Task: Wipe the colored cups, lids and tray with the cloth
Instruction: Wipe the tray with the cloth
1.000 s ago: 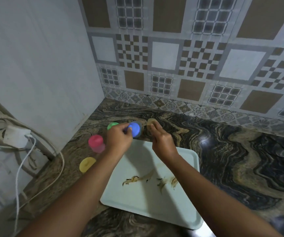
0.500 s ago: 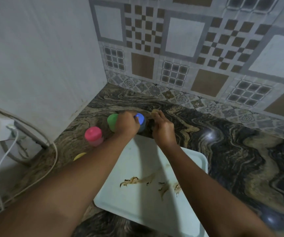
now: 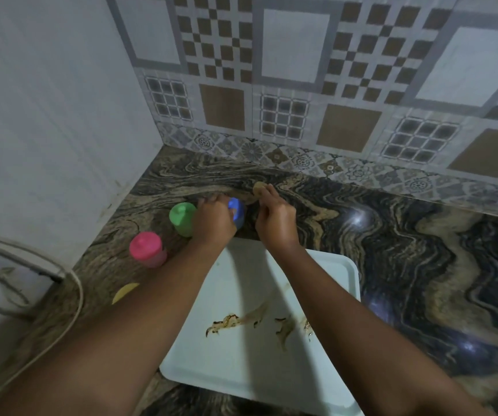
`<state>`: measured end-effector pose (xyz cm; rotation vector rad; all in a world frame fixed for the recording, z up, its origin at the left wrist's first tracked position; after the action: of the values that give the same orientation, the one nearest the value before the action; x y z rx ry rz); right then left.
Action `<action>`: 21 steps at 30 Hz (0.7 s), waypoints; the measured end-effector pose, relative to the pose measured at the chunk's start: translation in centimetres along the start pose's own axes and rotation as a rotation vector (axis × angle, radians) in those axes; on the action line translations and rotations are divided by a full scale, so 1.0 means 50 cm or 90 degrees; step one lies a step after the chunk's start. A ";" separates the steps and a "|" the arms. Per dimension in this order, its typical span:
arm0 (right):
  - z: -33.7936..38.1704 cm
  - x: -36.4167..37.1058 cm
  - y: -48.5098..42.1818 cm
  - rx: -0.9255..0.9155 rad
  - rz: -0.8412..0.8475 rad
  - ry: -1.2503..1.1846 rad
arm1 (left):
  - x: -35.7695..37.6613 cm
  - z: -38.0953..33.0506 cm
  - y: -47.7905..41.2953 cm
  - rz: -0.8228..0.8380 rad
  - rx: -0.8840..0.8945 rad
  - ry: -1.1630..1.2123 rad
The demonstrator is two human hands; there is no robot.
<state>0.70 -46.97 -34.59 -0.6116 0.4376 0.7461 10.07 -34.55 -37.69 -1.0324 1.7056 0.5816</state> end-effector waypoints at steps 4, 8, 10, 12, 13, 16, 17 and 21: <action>-0.020 -0.016 0.001 0.056 -0.025 -0.054 | 0.002 -0.013 -0.003 0.031 -0.012 -0.060; -0.047 -0.044 0.009 0.136 -0.037 -0.081 | 0.000 -0.013 -0.009 0.043 -0.016 -0.048; -0.063 -0.051 0.011 0.177 -0.031 -0.101 | -0.012 -0.019 -0.008 0.015 -0.006 -0.041; -0.083 -0.060 0.013 0.231 -0.019 -0.137 | -0.041 -0.038 -0.004 -0.057 0.043 -0.005; -0.094 -0.068 0.015 0.262 -0.015 -0.164 | -0.059 -0.052 0.002 -0.097 0.080 0.032; -0.113 -0.108 0.030 0.349 -0.004 -0.290 | -0.102 -0.100 0.036 -0.138 0.187 0.173; -0.111 -0.118 0.040 0.382 0.012 -0.355 | -0.110 -0.119 0.055 -0.125 0.221 0.211; -0.084 -0.158 0.084 0.445 0.075 -0.500 | -0.123 -0.180 0.147 -0.068 0.310 0.268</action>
<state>-8.27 -51.18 -34.72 0.3748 -0.0164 0.8179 -0.08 -35.48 -29.36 -0.9177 2.0044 -0.1386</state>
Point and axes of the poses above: each hand's wrist, its own y-axis away from the middle knuckle, its own x-axis out of the palm, z = x × y, the point moved 10 cm from there along -y, towards the middle knuckle, and after that the axes turned 6 degrees about x, right-handed, at the moved point
